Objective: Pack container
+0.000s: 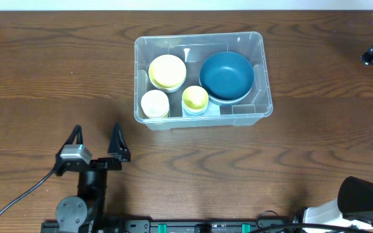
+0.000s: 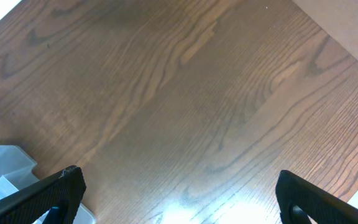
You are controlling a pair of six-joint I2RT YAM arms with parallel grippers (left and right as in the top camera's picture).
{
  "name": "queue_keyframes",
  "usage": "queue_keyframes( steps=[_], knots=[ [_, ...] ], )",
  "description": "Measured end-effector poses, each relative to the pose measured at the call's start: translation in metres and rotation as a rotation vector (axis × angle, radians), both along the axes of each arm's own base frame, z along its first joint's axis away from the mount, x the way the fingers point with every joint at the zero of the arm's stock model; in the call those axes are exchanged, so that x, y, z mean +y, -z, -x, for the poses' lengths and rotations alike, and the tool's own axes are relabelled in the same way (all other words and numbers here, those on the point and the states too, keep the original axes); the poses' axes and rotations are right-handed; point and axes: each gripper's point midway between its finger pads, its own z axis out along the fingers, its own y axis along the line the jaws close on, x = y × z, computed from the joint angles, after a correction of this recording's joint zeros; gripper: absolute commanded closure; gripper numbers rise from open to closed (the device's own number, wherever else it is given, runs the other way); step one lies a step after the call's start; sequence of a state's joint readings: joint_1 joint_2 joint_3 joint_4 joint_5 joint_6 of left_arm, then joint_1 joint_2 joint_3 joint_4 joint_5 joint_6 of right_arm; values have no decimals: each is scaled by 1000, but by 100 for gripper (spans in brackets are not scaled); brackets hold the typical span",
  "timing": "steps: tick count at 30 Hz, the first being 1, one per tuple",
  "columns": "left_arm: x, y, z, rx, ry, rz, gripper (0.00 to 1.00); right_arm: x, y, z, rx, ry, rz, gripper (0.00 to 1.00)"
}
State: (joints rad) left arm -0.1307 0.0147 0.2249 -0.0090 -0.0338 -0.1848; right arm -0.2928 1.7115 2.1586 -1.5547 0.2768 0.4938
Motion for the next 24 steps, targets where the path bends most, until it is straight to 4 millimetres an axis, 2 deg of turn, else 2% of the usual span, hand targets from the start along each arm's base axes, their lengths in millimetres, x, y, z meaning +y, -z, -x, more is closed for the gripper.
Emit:
queue_keyframes(
  steps=[4,8,14,24],
  knots=[
    [-2,25,-7,36,4,-54,2,0,0,0,0,0,0,1],
    [-3,58,-15,96,4,-92,2,0,0,0,0,0,0,1],
    [-4,100,-18,202,8,-118,2,0,0,0,0,0,0,1],
    [-7,102,-17,213,29,-123,2,0,0,0,0,0,0,1]
  ],
)
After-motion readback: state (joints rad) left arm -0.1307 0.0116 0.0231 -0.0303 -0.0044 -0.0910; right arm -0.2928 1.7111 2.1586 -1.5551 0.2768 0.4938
